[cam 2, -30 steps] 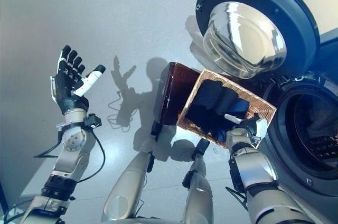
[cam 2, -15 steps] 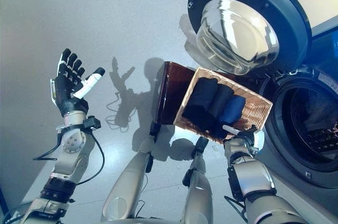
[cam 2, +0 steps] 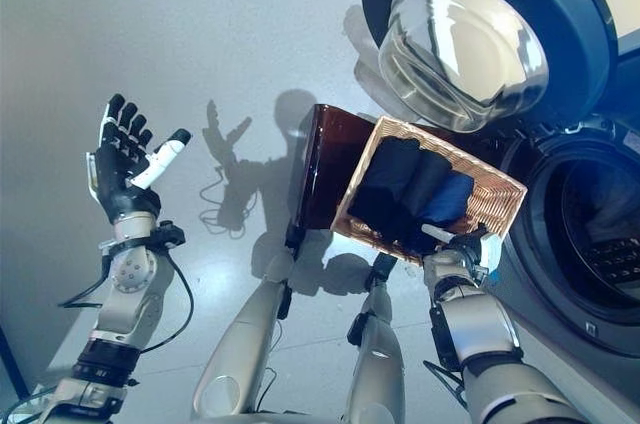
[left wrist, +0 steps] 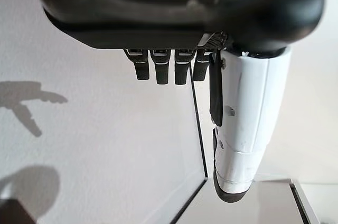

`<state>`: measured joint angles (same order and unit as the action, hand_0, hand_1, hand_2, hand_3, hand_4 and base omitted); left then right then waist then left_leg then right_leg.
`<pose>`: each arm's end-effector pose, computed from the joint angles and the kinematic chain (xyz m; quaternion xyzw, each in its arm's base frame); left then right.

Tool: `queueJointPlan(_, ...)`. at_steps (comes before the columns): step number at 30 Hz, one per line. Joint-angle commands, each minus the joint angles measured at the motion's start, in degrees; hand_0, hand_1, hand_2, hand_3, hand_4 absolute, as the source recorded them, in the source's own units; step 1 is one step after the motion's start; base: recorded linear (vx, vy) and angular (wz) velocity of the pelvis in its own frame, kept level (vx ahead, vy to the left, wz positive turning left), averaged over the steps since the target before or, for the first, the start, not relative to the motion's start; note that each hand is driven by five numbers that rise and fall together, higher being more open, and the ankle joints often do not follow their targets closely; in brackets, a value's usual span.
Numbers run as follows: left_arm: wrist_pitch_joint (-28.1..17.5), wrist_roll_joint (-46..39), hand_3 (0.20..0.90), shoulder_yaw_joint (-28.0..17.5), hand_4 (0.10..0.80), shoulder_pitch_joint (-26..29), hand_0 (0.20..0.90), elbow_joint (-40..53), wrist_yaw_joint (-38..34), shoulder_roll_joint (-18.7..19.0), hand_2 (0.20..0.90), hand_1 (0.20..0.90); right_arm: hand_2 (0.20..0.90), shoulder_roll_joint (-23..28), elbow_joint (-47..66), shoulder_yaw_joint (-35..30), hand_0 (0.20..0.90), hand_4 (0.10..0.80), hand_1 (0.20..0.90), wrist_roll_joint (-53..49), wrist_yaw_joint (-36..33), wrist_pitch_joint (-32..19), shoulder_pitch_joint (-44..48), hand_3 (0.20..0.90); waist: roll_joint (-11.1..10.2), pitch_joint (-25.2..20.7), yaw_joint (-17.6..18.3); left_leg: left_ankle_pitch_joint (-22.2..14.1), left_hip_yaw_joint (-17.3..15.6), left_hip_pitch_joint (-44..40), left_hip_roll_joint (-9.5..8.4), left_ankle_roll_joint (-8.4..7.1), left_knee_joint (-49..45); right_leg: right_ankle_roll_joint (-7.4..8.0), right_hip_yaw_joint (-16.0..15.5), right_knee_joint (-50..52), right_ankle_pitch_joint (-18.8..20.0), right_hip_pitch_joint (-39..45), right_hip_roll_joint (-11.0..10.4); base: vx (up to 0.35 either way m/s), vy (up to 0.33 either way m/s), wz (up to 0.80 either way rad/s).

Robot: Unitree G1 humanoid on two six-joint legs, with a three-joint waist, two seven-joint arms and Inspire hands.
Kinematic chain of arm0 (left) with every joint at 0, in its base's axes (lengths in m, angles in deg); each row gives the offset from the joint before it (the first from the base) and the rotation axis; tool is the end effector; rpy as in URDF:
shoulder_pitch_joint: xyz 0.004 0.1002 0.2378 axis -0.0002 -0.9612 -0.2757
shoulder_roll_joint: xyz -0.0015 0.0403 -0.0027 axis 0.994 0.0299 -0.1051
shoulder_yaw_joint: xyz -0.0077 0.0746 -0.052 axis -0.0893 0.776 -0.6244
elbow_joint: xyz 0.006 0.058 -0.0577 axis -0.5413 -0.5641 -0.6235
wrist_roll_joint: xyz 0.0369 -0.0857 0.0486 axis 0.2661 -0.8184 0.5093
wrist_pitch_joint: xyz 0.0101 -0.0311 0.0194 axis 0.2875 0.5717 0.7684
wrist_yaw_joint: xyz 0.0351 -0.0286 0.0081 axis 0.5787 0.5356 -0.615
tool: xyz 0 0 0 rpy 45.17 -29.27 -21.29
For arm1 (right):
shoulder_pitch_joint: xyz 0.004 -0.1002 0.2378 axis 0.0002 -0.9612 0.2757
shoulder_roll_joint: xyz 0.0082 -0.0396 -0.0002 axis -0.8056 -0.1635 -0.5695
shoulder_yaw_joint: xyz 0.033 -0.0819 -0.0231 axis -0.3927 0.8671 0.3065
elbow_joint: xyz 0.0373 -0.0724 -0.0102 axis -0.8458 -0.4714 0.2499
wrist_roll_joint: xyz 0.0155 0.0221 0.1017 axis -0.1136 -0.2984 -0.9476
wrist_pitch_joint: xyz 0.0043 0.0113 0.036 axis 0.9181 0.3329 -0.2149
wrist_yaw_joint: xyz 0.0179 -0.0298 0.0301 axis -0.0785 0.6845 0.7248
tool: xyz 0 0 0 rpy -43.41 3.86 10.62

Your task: Pick up the clothes and place them into the washing machine

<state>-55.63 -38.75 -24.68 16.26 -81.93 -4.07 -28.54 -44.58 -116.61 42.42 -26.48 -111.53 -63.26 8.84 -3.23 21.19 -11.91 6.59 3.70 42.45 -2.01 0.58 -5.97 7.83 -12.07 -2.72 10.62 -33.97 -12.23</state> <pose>0.2365 0.1971 0.1027 -0.0488 -0.1917 0.2027 0.9591 0.2820 -0.2359 0.0174 -0.1324 0.2959 -0.3854 0.8639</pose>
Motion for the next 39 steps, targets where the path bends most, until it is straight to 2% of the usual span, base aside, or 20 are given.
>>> queueJointPlan(1, -6.6, 3.0, 0.900, -4.9, 0.800, -1.8, 0.900, 9.5, -0.9, 2.6, 0.900, 0.900, 0.801, 6.2, -1.1, 2.8, 0.801, 0.729, 0.801, 0.8, -3.5, -0.2, -1.0, 0.801, 0.9, -1.7, -1.2, -9.5, 0.6, 6.4, -3.52, -2.77, -9.6, 2.17, -1.2, 2.9, -6.1, 6.9, -1.9, 0.029, 0.015, 0.12)
queueJointPlan(2, -6.8, 3.3, 0.900, -4.9, 0.800, -1.6, 0.900, 10.0, -0.8, 2.8, 0.900, 0.900, 0.579, 7.1, -1.5, 2.7, 0.579, 0.571, 0.579, 1.4, -3.4, 0.3, -0.8, 0.579, 0.9, -1.6, -1.6, -9.8, 0.6, 7.5, -3.98, -2.81, -10.2, 2.29, -1.5, 2.9, -6.2, 6.8, -2.2, 0.019, 0.009, 0.14)
queueJointPlan(4, -6.8, 3.6, 0.900, -4.6, 0.800, -1.3, 0.900, 10.2, -1.0, 2.8, 0.900, 0.900, 0.458, 8.0, -2.1, 2.5, 0.458, 0.484, 0.458, 1.7, -3.5, 0.8, -1.1, 0.458, 1.1, -1.5, -2.0, -10.4, 0.5, 8.7, -4.49, -2.81, -11.7, 2.39, -1.8, 2.9, -6.5, 6.8, -2.4, 0.035, 0.012, 0.18)
queueJointPlan(6, -6.8, 4.1, 0.900, -4.4, 0.800, -1.1, 0.900, 10.1, -1.2, 3.0, 0.900, 0.900, 0.461, 8.1, -2.2, 2.7, 0.461, 0.486, 0.461, 2.1, -3.3, 1.0, -1.2, 0.461, 1.1, -1.5, -2.2, -10.8, 0.5, 9.5, -4.88, -2.73, -12.3, 2.50, -2.1, 2.8, -6.5, 6.8, -2.5, 0.027, 0.021, 0.20)
queueJointPlan(9, -7.0, 4.2, 0.900, -4.7, 0.800, -0.5, 0.900, 10.2, -1.7, 3.3, 0.900, 0.900, 0.507, 8.6, -2.2, 3.0, 0.507, 0.520, 0.507, 2.5, -3.6, 1.2, -0.7, 0.507, 1.1, -1.6, -2.8, -11.1, 0.4, 11.0, -5.49, -2.59, -12.9, 2.76, -2.6, 2.5, -6.4, 6.6, -2.8, 0.012, 0.007, 0.13)
queueJointPlan(10, -7.0, 4.2, 0.900, -4.8, 0.800, -0.2, 0.900, 10.4, -1.9, 3.3, 0.900, 0.900, 0.565, 8.9, -2.2, 3.2, 0.565, 0.561, 0.565, 2.7, -3.7, 1.4, -0.2, 0.565, 1.2, -1.6, -3.1, -11.3, 0.4, 11.6, -5.83, -2.45, -13.3, 2.85, -2.8, 2.4, -6.4, 6.5, -2.9, -0.008, 0.014, 0.11)
queueJointPlan(13, -7.2, 4.3, 0.900, -4.9, 0.800, 0.1, 0.900, 10.8, -2.2, 3.5, 0.900, 0.900, 0.579, 9.2, -2.0, 3.5, 0.579, 0.571, 0.579, 3.3, -3.8, 1.7, 0.9, 0.579, 1.3, -1.5, -3.5, -11.5, 0.3, 12.3, -6.19, -2.24, -13.7, 3.06, -3.1, 2.2, -6.3, 6.4, -3.0, -0.004, 0.022, 0.13)
queueJointPlan(15, -7.4, 4.3, 0.900, -5.0, 0.800, 0.0, 0.900, 11.1, -2.2, 3.6, 0.900, 0.900, 0.645, 9.1, -2.1, 3.7, 0.645, 0.618, 0.645, 3.7, -3.8, 1.8, 1.1, 0.645, 1.3, -1.6, -3.8, -11.6, 0.4, 12.7, -6.31, -2.10, -13.9, 3.17, -3.2, 2.1, -6.3, 6.4, -3.0, 0.011, 0.008, 0.09)
queueJointPlan(18, -7.5, 4.3, 0.900, -5.2, 0.800, 0.2, 0.900, 11.1, -2.4, 3.6, 0.900, 0.900, 0.661, 8.4, -2.0, 3.3, 0.661, 0.629, 0.661, 3.5, -3.8, 1.7, 0.5, 0.661, 1.5, -1.9, -3.9, -11.8, 0.3, 12.7, -6.74, -2.05, -14.2, 3.21, -3.5, 1.9, -6.4, 6.8, -3.1, 0.025, 0.005, 0.07)
queueJointPlan(20, -7.8, 4.4, 0.900, -5.1, 0.800, 0.4, 0.900, 11.2, -2.2, 3.5, 0.900, 0.900, 0.532, 8.1, -2.2, 2.8, 0.532, 0.537, 0.532, 3.3, -3.5, 1.7, -0.2, 0.532, 1.6, -2.1, -4.1, -11.8, 0.3, 12.6, -6.90, -2.05, -14.2, 3.34, -3.8, 1.7, -6.4, 7.2, -3.1, 0.015, 0.000, 0.02)
queueJointPlan(23, -8.1, 3.9, 0.900, -4.9, 0.800, 0.1, 0.900, 11.0, -1.9, 3.4, 0.900, 0.900, 0.420, 7.7, -2.5, 2.3, 0.420, 0.457, 0.420, 3.2, -3.4, 1.6, -1.3, 0.420, 1.7, -2.4, -4.0, -11.8, 0.2, 12.0, -6.63, -1.95, -14.0, 3.40, -3.9, 1.5, -6.2, 7.7, -3.2, 0.000, 0.000, 0.00)
queueJointPlan(24, -8.2, 3.9, 0.900, -4.7, 0.800, 0.1, 0.900, 11.0, -1.7, 3.5, 0.900, 0.900, 0.277, 7.8, -2.5, 2.1, 0.277, 0.355, 0.277, 3.3, -3.5, 1.6, -1.6, 0.277, 1.7, -2.5, -3.9, -11.6, 0.2, 11.6, -6.43, -1.99, -13.8, 3.45, -3.9, 1.4, -6.2, 7.9, -3.2, 0.000, 0.000, 0.00)
queueJointPlan(25, -8.2, 3.7, 0.900, -4.6, 0.800, -0.1, 0.900, 11.0, -1.5, 3.5, 0.900, 0.900, 0.200, 7.7, -2.2, 1.7, 0.200, 0.300, 0.200, 3.2, -3.7, 1.5, -2.2, 0.200, 1.6, -2.7, -3.8, -11.5, 0.0, 11.0, -6.16, -2.00, -13.5, 3.50, -3.9, 1.3, -6.1, 8.3, -3.2, 0.000, 0.000, 0.00)
queueJointPlan(27, -8.3, 3.7, 0.900, -4.5, 0.800, -0.3, 0.900, 11.0, -1.3, 3.8, 0.900, 0.900, 0.200, 7.6, -2.0, 1.5, 0.200, 0.300, 0.200, 3.2, -3.8, 1.3, -2.8, 0.200, 1.6, -3.0, -3.8, -11.3, 0.0, 10.1, -5.92, -1.99, -13.0, 3.56, -3.7, 1.2, -5.9, 8.7, -3.2, -0.054, 0.031, -0.01)
queueJointPlan(28, -8.2, 3.7, 0.900, -4.1, 0.800, -0.3, 0.900, 10.9, -0.5, 4.2, 0.900, 0.900, 0.200, 7.6, -1.7, 0.9, 0.200, 0.300, 0.200, 2.9, -3.9, 1.0, -3.7, 0.200, 1.8, -3.0, -3.5, -9.0, -0.6, 9.2, -5.57, -1.75, -12.1, 3.58, -4.0, 1.3, -4.5, 8.6, -3.4, -0.115, 0.045, -0.02)
queueJointPlan(33, -8.7, 2.8, 0.900, -3.9, 0.800, -1.2, 0.900, 9.7, 1.3, 5.1, 0.900, 0.900, 0.200, 8.2, -0.4, -1.3, 0.200, 0.300, 0.200, 1.3, -3.8, -0.1, -6.2, 0.200, 1.6, -4.2, -2.7, -8.3, -1.0, 4.5, -4.28, -1.62, -9.8, 3.56, -3.2, 1.3, -3.5, 10.4, -3.5, -0.039, 0.003, -0.10)
queueJointPlan(39, -8.5, 1.4, 0.900, -3.9, 0.800, -2.0, 0.900, 7.0, 3.1, 4.5, 0.900, 0.900, 0.200, 8.2, 2.6, -4.4, 0.200, 0.300, 0.200, -2.3, -2.5, -3.4, -9.4, 0.200, 1.3, -6.0, -1.1, -7.0, -1.2, -1.4, -3.11, -1.91, -6.3, 3.32, -2.4, 1.0, -3.3, 13.0, -3.4, 0.003, -0.014, -0.16)
